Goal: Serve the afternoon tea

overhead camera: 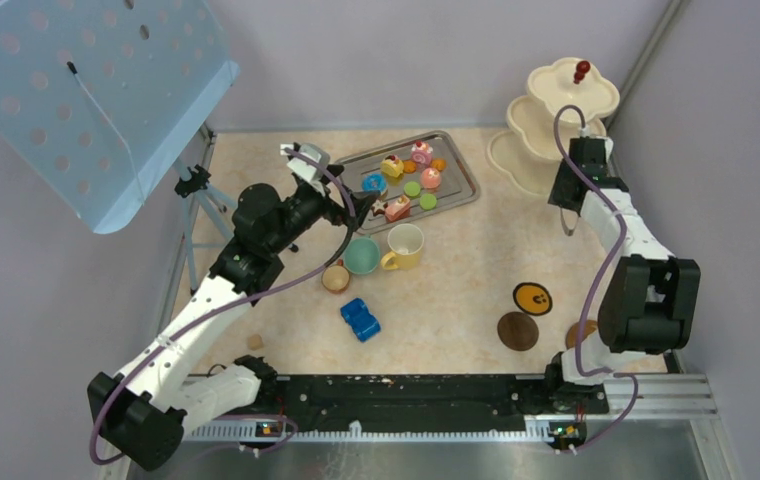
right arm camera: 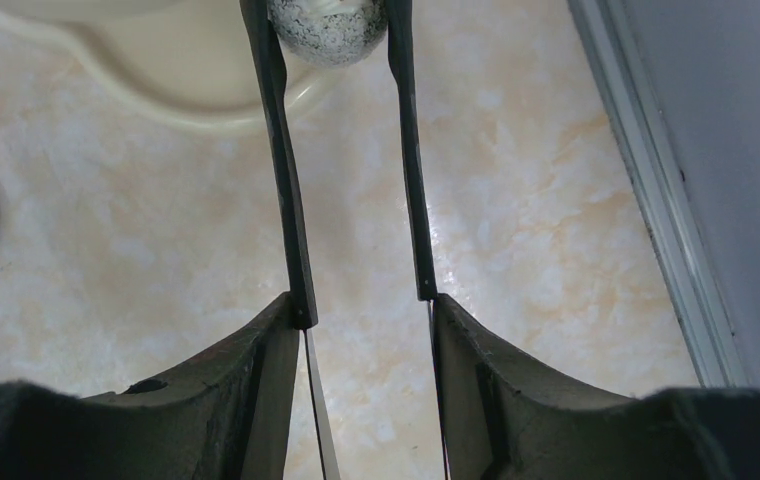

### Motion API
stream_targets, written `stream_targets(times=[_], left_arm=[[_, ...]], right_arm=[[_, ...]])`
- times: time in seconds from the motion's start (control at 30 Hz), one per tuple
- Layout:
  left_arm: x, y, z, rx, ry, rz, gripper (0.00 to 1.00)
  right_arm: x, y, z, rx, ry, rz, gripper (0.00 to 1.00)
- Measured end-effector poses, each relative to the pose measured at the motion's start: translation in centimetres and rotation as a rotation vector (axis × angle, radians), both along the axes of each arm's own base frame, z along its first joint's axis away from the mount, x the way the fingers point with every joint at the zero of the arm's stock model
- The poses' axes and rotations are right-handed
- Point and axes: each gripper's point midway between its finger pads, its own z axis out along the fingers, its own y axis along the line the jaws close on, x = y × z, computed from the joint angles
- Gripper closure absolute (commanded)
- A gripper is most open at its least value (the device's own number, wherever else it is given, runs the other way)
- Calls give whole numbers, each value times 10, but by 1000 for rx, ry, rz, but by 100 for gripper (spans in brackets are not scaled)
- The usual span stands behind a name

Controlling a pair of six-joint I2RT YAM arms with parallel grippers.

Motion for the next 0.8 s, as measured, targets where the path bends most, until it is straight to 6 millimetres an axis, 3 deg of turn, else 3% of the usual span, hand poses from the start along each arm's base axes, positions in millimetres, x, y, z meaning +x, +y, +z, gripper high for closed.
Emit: stream_targets(times=[0.27,0.8], left_arm=[[-3,-2,2,-1,-7,-5,1],[-3,-2,2,-1,-6,-5,1]], right_arm=[[13,-26,-1,-5,-87,-55,74],[36,-29,-37,-21,-168,-37,72]])
